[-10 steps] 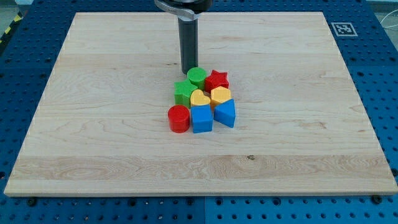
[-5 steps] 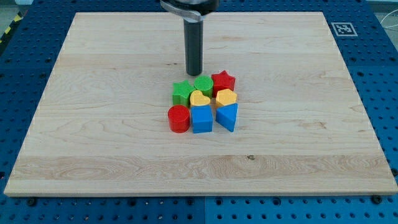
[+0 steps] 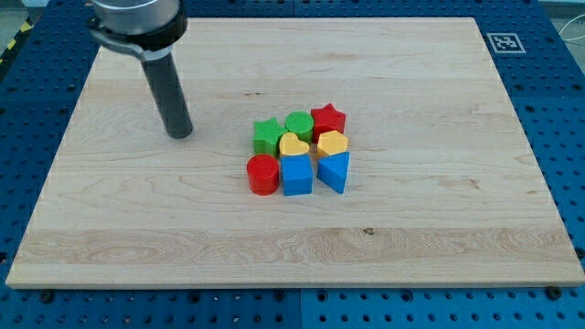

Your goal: Slide red circle sightly down

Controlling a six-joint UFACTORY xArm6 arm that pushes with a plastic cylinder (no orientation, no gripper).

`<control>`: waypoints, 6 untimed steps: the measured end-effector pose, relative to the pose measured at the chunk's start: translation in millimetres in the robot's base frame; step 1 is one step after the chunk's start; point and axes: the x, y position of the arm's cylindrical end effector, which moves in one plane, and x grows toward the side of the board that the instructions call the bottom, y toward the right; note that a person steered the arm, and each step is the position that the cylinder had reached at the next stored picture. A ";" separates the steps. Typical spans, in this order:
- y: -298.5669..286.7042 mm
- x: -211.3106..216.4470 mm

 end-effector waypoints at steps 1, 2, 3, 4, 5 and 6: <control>-2.3 23.2; 26.4 40.4; 67.9 48.6; 110.9 51.0; 105.5 58.2; 95.4 64.0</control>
